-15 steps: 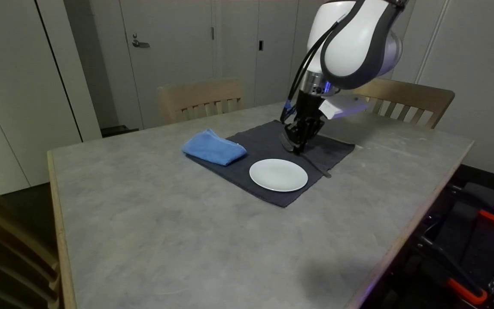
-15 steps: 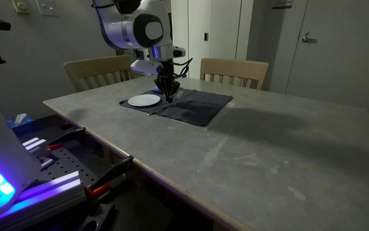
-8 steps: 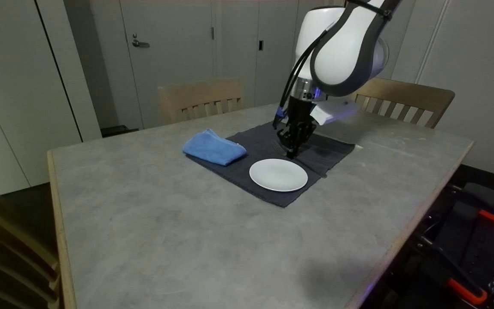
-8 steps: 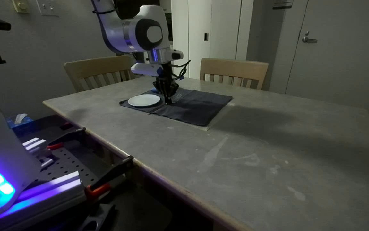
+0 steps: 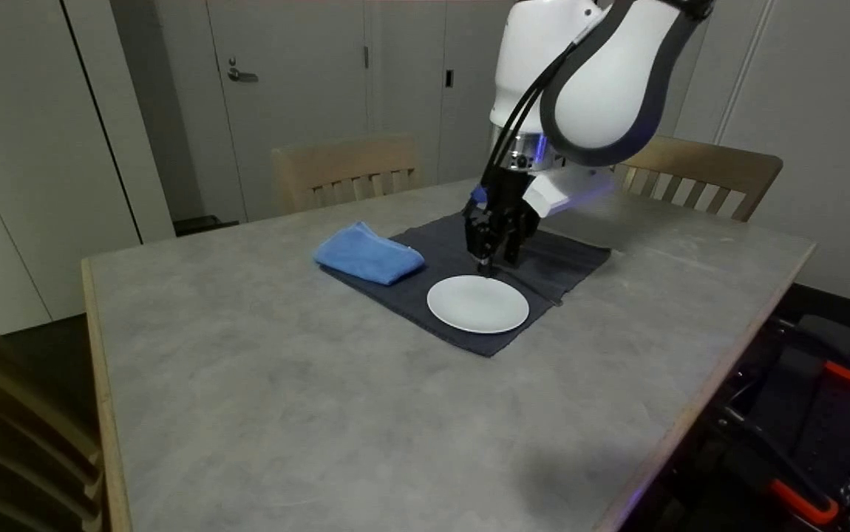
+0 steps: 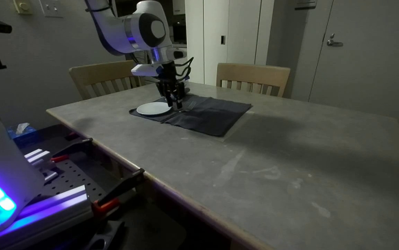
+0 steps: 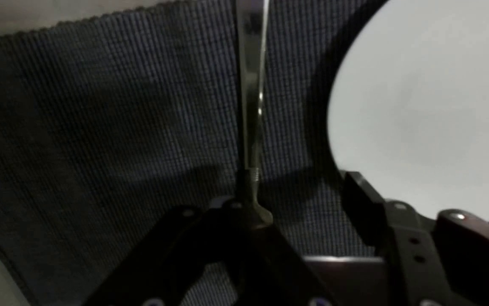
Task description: Place the spoon on the table mat
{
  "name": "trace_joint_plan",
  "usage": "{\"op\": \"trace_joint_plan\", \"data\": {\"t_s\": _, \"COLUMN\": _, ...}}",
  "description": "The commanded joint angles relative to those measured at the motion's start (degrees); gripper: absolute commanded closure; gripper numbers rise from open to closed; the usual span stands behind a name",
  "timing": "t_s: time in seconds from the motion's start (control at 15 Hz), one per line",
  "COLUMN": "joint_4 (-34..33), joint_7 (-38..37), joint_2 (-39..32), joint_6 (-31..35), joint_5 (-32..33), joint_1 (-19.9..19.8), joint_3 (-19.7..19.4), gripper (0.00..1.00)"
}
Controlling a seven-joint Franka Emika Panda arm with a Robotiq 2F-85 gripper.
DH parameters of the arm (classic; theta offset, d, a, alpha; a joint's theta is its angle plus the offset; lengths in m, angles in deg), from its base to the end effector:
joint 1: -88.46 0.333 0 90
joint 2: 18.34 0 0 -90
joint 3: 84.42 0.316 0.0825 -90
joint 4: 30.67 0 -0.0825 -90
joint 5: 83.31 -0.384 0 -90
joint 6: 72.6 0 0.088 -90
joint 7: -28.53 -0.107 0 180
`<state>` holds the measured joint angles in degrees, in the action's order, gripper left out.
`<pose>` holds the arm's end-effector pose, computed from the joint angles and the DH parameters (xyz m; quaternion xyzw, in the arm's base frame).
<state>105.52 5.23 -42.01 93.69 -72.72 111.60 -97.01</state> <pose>0.5024 0.0992 0.1646 0.9958 -0.0110 0.0750 0.0506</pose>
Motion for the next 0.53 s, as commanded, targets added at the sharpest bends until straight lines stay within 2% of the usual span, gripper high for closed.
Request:
{"op": "trace_joint_plan", "data": {"t_s": 0.0, "joint_4": 4.33, "joint_7": -10.60, "joint_2": 4.94, "joint_6": -1.72, "joint_5": 6.93, "joint_1": 9.47, "joint_3": -6.85, "gripper": 0.10}}
{"op": "trace_joint_plan", "data": {"t_s": 0.13, "joint_4": 5.33, "joint_7": -15.79, "joint_2": 6.35, "joint_6": -2.64, "joint_5": 10.39, "joint_1": 12.07, "joint_3": -8.18, "gripper": 0.01}}
{"op": "trace_joint_plan", "data": {"t_s": 0.27, "joint_4": 5.56, "joint_7": -20.02, "joint_2": 7.29, "joint_6": -3.93, "joint_5": 13.37, "joint_1": 12.92, "joint_3": -8.28, "gripper": 0.00}}
{"op": "trace_joint_plan", "data": {"t_s": 0.33, "joint_4": 5.65, "joint_7": -20.73, "joint_2": 7.52, "joint_6": -4.49, "joint_5": 13.22, "joint_1": 14.87, "joint_3": -9.63, "gripper": 0.00}}
{"op": "trace_joint_plan", "data": {"t_s": 0.47, "joint_4": 5.50, "joint_7": -21.93, "joint_2": 7.81, "joint_6": -4.97, "joint_5": 14.18, "joint_1": 15.44, "joint_3": -9.69, "gripper": 0.00}}
